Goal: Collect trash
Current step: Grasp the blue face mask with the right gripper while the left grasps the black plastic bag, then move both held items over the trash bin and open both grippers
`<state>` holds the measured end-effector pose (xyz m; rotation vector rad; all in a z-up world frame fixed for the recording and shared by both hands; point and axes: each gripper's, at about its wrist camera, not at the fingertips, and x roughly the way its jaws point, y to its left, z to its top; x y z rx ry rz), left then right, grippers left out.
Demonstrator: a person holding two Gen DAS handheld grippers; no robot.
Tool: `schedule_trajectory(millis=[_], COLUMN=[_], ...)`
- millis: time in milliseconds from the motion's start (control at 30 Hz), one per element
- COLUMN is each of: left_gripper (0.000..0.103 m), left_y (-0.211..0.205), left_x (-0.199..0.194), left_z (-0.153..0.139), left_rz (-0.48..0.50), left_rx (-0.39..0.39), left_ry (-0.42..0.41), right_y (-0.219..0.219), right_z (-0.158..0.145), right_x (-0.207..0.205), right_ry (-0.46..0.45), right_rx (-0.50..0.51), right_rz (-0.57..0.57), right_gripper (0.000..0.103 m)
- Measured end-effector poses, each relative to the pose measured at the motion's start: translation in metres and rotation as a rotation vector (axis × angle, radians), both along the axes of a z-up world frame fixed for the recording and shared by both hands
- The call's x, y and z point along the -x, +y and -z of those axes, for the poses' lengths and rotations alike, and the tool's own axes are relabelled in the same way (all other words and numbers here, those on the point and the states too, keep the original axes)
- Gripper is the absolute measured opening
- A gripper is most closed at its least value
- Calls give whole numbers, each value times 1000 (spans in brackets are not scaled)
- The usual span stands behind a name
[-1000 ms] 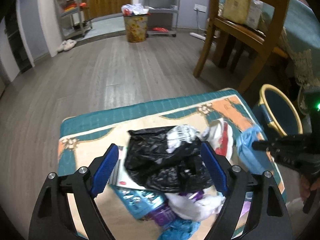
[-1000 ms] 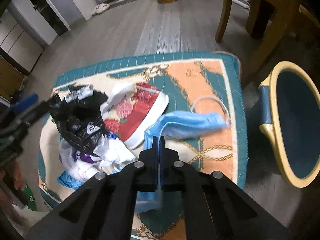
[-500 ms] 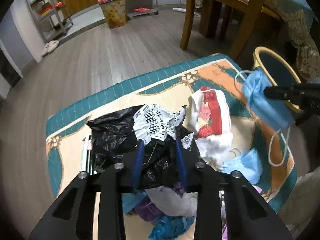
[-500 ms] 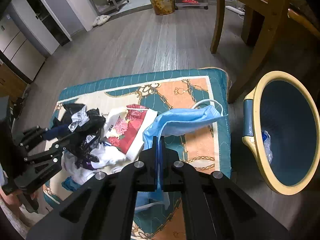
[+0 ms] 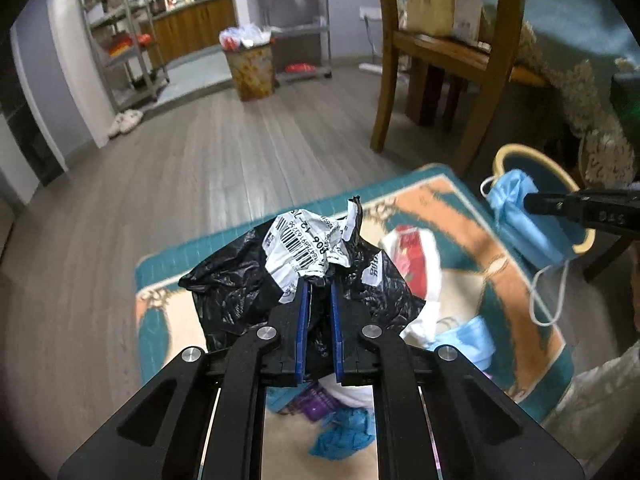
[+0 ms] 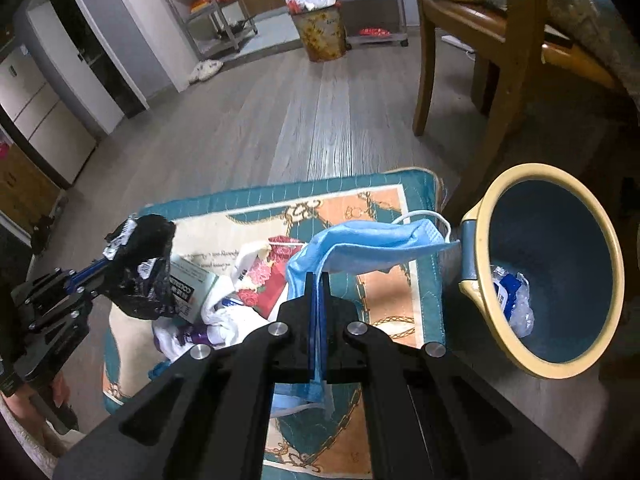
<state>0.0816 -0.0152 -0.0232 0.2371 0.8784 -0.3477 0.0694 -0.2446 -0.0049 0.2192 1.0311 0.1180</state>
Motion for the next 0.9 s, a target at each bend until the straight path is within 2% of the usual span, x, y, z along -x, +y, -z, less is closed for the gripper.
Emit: schedule_trajectory(millis=[167,400,567,900], left_gripper=[11,11,11,11], left_y=[-11,-33,-51,-115], left_x=[11,15,10,-4], left_z=[-26,-45,-48,-43], left_rz=[17,49,59,128], left_rx=[37,80,100,106], left_ry=[-59,-93,-92,-94], right_y=[-10,-41,-67,-129], right_z=[-13,-37,-50,-42], right_x=[7,17,23,21], right_ry=[-38,-104,-148,-146], right_rx=[-1,-9,-21,-29], right_rz=[21,68,110,201], right_gripper=[0,0,0,0])
